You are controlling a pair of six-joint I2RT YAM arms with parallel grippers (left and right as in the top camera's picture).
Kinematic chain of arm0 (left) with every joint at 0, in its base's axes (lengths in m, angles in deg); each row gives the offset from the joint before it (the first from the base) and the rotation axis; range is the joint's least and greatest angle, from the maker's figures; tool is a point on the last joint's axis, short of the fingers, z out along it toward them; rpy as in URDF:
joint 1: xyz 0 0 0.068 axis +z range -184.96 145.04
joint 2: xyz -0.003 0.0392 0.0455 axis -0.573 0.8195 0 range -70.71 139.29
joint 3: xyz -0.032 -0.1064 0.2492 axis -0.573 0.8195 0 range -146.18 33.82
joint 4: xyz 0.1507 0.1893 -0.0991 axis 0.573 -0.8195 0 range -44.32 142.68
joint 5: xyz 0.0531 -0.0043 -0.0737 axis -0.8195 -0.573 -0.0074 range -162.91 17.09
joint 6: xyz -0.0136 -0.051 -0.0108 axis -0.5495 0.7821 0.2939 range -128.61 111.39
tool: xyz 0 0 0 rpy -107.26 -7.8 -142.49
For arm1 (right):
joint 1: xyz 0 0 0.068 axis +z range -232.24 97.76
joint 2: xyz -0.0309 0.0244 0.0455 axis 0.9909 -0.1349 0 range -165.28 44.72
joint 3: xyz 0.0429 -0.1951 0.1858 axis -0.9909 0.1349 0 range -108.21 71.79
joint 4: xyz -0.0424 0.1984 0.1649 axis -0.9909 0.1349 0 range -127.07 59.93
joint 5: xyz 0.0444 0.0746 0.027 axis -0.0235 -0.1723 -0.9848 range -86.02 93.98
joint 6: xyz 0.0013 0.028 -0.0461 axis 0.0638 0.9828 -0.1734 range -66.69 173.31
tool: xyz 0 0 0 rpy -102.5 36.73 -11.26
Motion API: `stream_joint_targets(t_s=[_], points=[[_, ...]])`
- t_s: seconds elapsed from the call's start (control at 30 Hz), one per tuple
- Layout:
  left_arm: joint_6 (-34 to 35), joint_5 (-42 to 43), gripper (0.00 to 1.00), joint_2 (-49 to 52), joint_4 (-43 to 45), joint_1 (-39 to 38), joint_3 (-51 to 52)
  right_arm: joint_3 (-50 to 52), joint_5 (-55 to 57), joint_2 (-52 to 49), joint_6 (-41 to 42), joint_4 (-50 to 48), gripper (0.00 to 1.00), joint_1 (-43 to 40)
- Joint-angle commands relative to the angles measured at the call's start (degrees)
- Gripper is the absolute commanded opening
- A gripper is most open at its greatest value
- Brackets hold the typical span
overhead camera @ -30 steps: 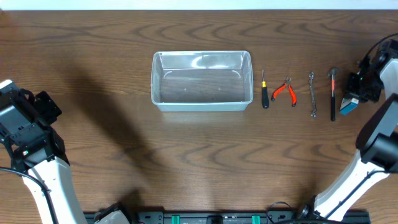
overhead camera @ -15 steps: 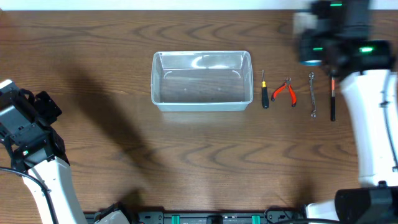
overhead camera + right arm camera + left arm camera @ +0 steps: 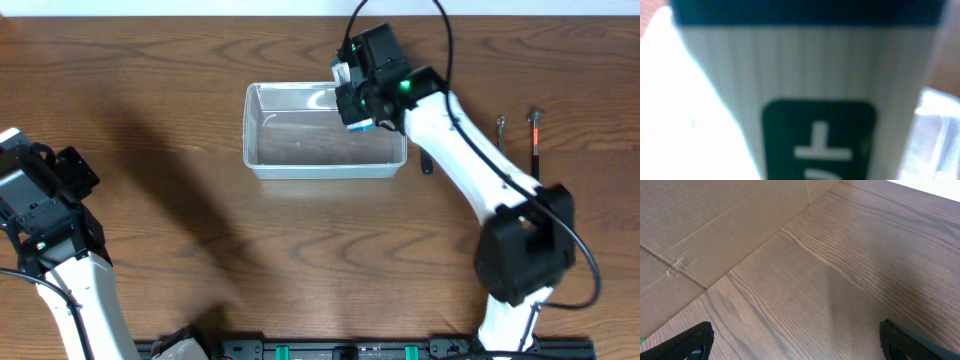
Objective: Pack container
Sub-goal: 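Carry the box into the container's right end and release it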
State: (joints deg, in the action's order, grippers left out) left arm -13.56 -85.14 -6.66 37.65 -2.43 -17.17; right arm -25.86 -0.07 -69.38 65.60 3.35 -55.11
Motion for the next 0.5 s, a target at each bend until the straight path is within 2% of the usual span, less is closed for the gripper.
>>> stream_joint_targets(t_s=[0.0,0.2,0.3,0.47], points=[[-0.8,-0.5,0.98,0.3,0.0,0.3,-1.0,0.2,0.7,-1.7,10.1,0.5,0.03,0.1],[-0.8,-0.5,0.98,0.3,0.0,0.3,-1.0,0.2,0.8,-2.2,15.3,2.0,0.02,0.3],[-0.8,-0.5,0.98,0.3,0.0,0.3,-1.0,0.2,0.8,-2.3,18.5,4.4,0.06,0.3],[-0.8,-0.5,0.98,0.3,0.0,0.3,-1.0,0.2,1.6,-2.3,19.0,8.0,0.06,-0.2]])
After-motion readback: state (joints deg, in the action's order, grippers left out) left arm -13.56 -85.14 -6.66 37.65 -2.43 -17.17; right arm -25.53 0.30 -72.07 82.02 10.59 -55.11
